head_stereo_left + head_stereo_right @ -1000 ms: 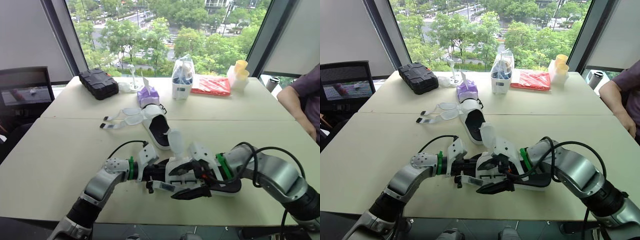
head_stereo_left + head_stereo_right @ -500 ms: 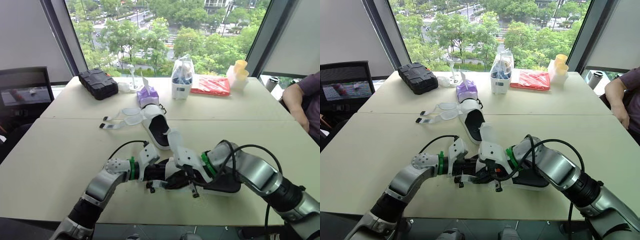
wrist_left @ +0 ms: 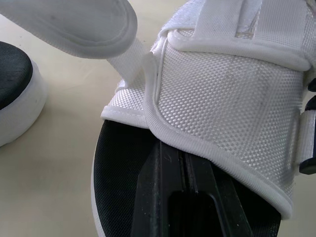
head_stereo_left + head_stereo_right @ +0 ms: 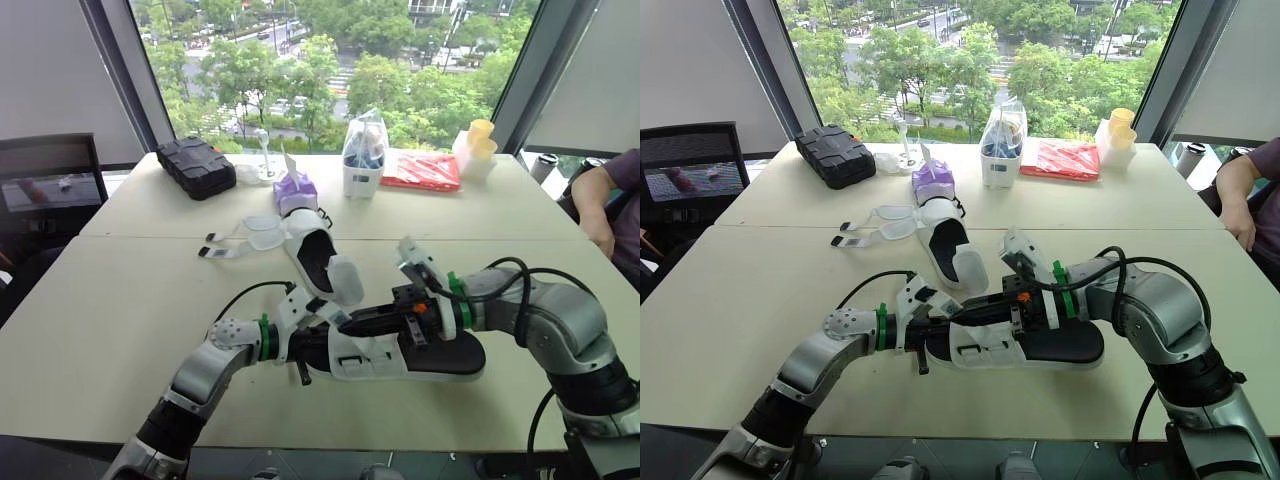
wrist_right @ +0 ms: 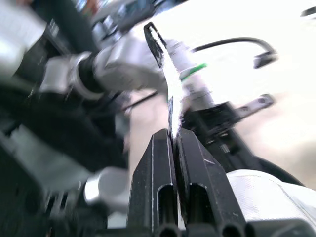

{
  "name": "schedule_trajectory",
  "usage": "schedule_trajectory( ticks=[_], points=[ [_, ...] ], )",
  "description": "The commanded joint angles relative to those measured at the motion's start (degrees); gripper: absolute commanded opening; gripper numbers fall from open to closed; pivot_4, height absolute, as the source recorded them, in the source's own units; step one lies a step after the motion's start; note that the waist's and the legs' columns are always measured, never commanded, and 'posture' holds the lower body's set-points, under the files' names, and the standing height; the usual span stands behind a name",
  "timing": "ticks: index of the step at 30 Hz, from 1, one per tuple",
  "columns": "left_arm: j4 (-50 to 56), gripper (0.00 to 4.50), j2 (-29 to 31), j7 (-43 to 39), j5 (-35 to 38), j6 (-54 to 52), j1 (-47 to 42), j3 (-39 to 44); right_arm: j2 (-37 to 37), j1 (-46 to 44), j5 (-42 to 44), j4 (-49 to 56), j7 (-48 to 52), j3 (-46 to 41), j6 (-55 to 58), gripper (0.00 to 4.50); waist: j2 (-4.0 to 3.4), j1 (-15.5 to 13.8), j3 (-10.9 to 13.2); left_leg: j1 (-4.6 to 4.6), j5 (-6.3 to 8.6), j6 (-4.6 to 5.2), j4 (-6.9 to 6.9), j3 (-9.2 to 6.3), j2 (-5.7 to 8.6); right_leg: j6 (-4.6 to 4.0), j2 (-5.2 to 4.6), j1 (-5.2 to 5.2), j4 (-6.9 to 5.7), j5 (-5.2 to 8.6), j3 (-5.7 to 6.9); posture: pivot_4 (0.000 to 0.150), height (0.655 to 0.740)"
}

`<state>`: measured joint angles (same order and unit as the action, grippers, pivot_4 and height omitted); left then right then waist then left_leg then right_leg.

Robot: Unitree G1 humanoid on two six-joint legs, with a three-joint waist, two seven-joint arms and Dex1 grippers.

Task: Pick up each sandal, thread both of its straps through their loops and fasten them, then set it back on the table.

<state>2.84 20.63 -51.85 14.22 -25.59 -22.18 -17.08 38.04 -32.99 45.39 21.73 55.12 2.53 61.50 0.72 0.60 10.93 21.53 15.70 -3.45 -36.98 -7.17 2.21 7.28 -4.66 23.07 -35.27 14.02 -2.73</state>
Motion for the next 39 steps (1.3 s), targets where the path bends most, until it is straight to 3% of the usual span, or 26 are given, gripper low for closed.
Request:
schedule_trajectory(
  ticks=[1, 5, 16, 22, 33, 39],
  points=[
    [0.06, 0.00, -0.32, -0.11, -0.25, -0.02, 0.43, -0.84, -3.62, 0.66, 2.37, -1.11, -8.17, -6.05, 1.96, 0.07, 0.00, 0.03, 0.00, 0.00, 0.00, 0.00, -0.01, 0.00, 0.00, -0.01, 0.00, 0.00, 0.00, 0.00, 0.00, 0.150, 0.7400],
    [-0.30, 0.00, -0.44, -0.42, -0.49, 0.37, 0.11, -1.27, -7.69, 2.61, 2.09, -3.63, -16.05, -9.57, 3.36, 0.07, -0.01, 0.05, -0.01, 0.00, 0.00, 0.00, 0.01, 0.00, 0.00, -0.01, 0.01, 0.02, -0.01, -0.01, 0.00, 0.150, 0.7400],
    [-0.07, 0.00, -0.46, -0.40, -0.81, 0.76, 0.57, -1.29, -10.63, 6.93, 6.11, -6.00, -22.54, -16.15, 5.80, 0.07, -0.03, 0.31, -0.01, -0.03, 0.00, 0.00, 0.00, 0.02, -0.02, -0.01, 0.04, 0.03, -0.13, -0.01, -0.01, 0.150, 0.7400],
    [0.29, 0.00, -0.50, -0.12, -0.74, 0.64, 0.85, -1.23, -9.73, 8.76, 4.78, -7.59, -23.74, -14.65, 5.45, 0.07, -0.04, 0.30, -0.02, -0.03, 0.00, 0.00, 0.01, 0.02, -0.02, -0.01, 0.04, 0.03, -0.12, -0.01, -0.01, 0.150, 0.7400],
    [1.05, 0.00, -0.89, 1.22, -0.58, 0.54, 1.63, -1.00, -9.34, 4.25, -0.32, -15.56, -25.74, -11.42, 5.87, 0.07, -0.06, 0.41, -0.04, -0.09, -0.01, 0.00, -0.02, 0.03, -0.02, -0.03, 0.04, -0.01, -0.13, -0.02, -0.02, 0.150, 0.7400],
    [2.00, 0.00, -0.99, 2.05, -0.41, 0.42, 2.37, -0.84, -7.38, 3.54, -2.11, -16.43, -25.00, -10.77, 4.95, 2.88, -0.07, 0.32, -0.04, -0.08, -0.01, 0.00, 0.00, 0.03, -0.02, -0.05, 0.06, 0.00, -0.12, -0.03, -0.02, 0.150, 0.7400]
  ],
)
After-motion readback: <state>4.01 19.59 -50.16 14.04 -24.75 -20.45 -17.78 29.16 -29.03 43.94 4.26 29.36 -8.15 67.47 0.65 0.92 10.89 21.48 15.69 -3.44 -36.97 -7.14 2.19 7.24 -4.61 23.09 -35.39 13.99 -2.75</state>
